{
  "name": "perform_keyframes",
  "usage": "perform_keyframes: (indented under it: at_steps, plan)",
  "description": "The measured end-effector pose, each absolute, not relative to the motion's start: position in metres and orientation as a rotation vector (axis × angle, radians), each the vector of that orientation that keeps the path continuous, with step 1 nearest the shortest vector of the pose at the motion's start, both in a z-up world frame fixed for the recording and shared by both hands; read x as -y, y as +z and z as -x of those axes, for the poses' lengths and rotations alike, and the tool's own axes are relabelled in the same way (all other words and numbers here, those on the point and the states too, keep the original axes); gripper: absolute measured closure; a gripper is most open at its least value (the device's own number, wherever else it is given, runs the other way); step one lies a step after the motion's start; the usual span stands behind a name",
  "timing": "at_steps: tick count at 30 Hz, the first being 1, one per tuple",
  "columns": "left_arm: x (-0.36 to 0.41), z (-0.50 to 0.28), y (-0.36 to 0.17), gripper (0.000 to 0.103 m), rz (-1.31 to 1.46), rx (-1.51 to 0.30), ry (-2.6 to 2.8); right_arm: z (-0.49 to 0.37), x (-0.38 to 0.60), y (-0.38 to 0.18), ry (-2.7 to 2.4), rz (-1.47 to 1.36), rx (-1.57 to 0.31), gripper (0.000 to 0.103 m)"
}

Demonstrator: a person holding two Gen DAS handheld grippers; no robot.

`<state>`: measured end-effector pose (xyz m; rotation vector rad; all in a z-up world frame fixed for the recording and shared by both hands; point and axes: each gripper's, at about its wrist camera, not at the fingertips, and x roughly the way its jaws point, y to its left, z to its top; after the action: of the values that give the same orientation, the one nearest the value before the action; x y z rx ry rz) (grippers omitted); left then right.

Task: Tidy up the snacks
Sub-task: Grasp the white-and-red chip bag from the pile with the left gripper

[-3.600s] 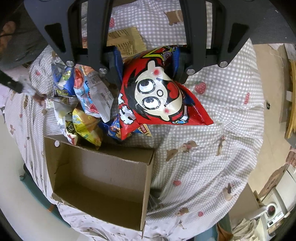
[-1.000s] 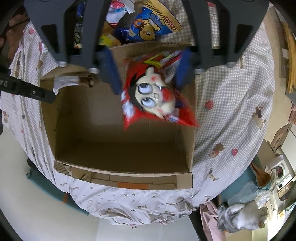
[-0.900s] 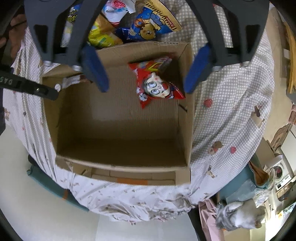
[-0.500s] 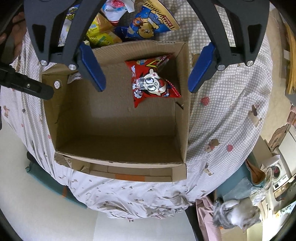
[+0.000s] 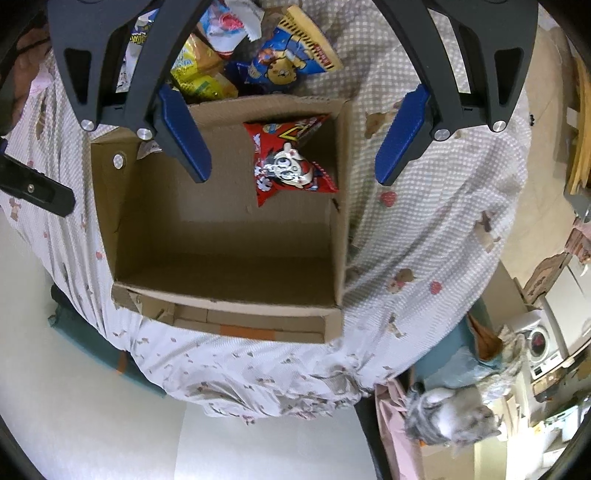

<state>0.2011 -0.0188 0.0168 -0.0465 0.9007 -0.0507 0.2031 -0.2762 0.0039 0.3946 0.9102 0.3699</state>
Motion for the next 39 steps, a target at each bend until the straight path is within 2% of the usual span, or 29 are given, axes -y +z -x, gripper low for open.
perform_keyframes:
  at_steps: [9, 26, 32, 39]
  plan:
    - [0.003, -0.171, 0.037, 0.015, 0.076, -0.878, -0.022, -0.171, 0.286, 0.023, 0.333, -0.367, -0.865, 0.025]
    - [-0.024, -0.121, 0.025, 0.015, 0.123, -0.996, 0.014, -0.116, 0.293, -0.002, 0.347, -0.464, -0.995, 0.025]
    - [-0.028, -0.113, 0.006, 0.015, 0.126, -1.087, 0.039, -0.109, 0.293, -0.016, 0.350, -0.485, -1.053, 0.025]
    - [-0.008, -0.110, -0.033, 0.015, 0.212, -1.282, -0.059, -0.107, 0.293, -0.038, 0.353, -0.529, -1.153, 0.025]
